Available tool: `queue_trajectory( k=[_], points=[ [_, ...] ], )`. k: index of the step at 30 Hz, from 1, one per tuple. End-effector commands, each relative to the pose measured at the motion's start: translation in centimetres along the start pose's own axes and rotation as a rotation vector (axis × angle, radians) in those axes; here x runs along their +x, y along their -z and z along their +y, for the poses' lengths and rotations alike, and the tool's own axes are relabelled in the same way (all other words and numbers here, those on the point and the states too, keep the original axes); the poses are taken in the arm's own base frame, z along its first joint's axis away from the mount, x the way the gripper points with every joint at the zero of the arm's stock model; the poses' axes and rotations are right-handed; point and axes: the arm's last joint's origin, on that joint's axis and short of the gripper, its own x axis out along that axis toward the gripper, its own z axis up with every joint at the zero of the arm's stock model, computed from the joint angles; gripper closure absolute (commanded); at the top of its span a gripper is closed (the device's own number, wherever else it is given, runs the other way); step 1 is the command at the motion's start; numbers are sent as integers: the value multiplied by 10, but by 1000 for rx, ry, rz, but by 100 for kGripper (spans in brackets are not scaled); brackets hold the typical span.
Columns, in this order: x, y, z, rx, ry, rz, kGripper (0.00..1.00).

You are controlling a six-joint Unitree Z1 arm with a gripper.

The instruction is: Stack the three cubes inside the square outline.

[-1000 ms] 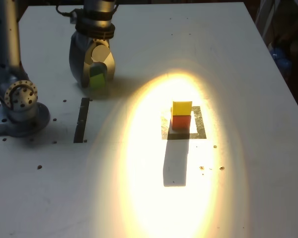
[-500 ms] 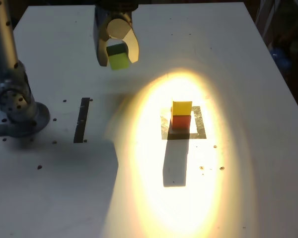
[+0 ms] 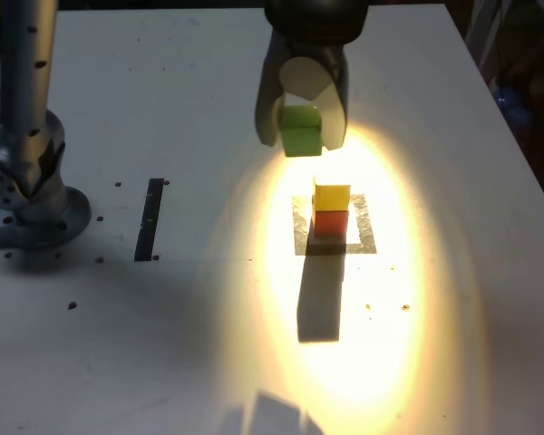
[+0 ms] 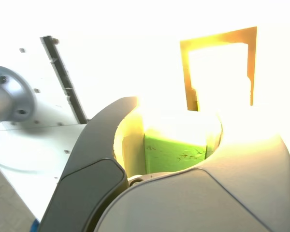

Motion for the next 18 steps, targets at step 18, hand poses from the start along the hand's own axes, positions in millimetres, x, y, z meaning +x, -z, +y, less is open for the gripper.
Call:
queue_trajectory(
  k=[18],
  points=[
    [20, -28, 0, -2, -8, 44, 76]
  ],
)
